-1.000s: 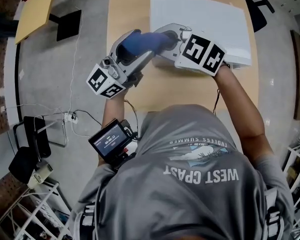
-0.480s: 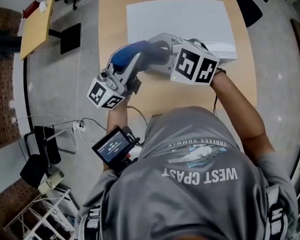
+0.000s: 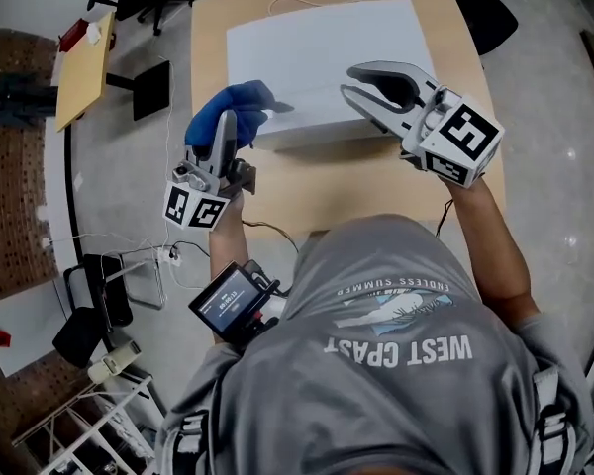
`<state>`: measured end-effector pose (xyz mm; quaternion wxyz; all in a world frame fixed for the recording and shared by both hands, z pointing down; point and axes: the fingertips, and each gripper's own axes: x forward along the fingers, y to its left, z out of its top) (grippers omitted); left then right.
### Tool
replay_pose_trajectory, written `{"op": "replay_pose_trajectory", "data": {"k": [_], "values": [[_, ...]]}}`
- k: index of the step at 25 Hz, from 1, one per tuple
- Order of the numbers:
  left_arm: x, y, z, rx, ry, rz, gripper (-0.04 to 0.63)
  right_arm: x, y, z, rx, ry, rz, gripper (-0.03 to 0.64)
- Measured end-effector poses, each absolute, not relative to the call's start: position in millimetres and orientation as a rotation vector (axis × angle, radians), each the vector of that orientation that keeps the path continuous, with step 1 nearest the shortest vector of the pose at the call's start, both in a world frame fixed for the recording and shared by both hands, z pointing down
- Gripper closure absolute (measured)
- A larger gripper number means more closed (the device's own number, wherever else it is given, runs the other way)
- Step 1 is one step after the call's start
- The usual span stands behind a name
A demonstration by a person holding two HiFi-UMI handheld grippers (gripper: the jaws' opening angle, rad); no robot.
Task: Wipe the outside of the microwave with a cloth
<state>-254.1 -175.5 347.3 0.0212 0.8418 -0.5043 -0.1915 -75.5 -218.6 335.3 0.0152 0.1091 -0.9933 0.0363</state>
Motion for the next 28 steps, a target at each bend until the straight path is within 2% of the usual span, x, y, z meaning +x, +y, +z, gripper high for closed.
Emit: {"op": "replay_pose_trajectory", "data": {"k": [6,11,21,28], "values": [[-263.2,-170.0,350.8,2.559,-1.733,-0.490,0.485,7.1,-221.7,373.6,0.530,-3.002,0.180,0.520],[-303.7,-185.0,368.0,2.515,-1.853,-0.410,0.485,28.4,-223.2,413.2,0.685,-2.880,0.261,0.520],[-386.8,-270.9,407.5,2.454,-1.785,-0.477,0.485,-11.1,-243.2,415.0,0.876,-2.698,0.231,0.520],[-419.9,-295.0,484.7,2.339,-1.693,-0.466,0.485,-53.0,-243.0,428.9,0.907,-2.629,0.245,0.520]]}}
